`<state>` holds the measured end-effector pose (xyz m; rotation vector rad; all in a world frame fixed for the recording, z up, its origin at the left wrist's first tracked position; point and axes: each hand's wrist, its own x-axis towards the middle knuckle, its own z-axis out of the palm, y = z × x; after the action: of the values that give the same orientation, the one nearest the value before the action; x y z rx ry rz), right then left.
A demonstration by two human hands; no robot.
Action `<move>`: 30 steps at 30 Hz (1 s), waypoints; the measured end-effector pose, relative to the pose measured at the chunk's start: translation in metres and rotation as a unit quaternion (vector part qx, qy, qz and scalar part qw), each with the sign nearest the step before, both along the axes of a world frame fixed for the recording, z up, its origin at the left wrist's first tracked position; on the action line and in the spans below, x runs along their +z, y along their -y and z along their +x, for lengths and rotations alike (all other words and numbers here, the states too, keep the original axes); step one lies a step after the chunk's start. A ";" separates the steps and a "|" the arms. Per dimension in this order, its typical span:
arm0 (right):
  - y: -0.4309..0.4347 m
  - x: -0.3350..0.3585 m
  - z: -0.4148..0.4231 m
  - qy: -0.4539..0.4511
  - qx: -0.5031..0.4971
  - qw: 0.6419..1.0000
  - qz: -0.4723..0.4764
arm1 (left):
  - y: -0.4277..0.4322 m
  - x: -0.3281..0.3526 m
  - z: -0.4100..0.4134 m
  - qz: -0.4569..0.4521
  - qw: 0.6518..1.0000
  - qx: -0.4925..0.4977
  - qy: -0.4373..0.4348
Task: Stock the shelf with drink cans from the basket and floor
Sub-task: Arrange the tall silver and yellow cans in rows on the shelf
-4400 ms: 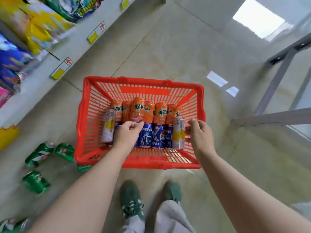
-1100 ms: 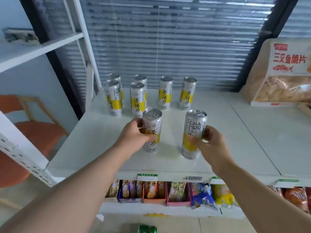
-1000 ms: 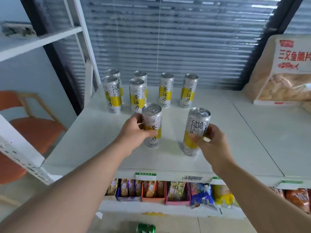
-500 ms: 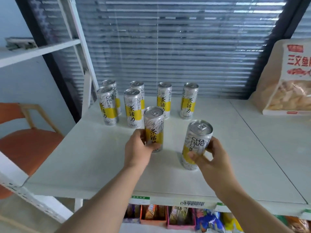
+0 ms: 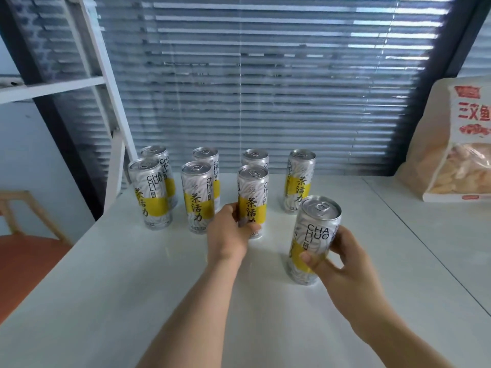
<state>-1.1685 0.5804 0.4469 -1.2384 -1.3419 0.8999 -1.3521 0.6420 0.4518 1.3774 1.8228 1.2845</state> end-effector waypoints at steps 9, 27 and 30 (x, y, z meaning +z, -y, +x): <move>-0.014 0.000 -0.002 -0.009 0.016 1.000 0.008 | -0.014 -0.007 0.001 0.036 0.999 -0.015 -0.001; -0.028 -0.004 -0.011 0.037 -0.031 0.998 -0.027 | -0.019 -0.016 -0.001 0.068 0.997 0.002 -0.043; -0.030 -0.007 -0.016 0.085 -0.051 0.995 -0.018 | -0.020 -0.018 -0.003 0.073 0.997 0.001 -0.036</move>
<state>-1.1842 0.6106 0.4400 -1.4248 -1.3857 0.7630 -1.3548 0.6622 0.4338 1.5180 1.8084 1.4095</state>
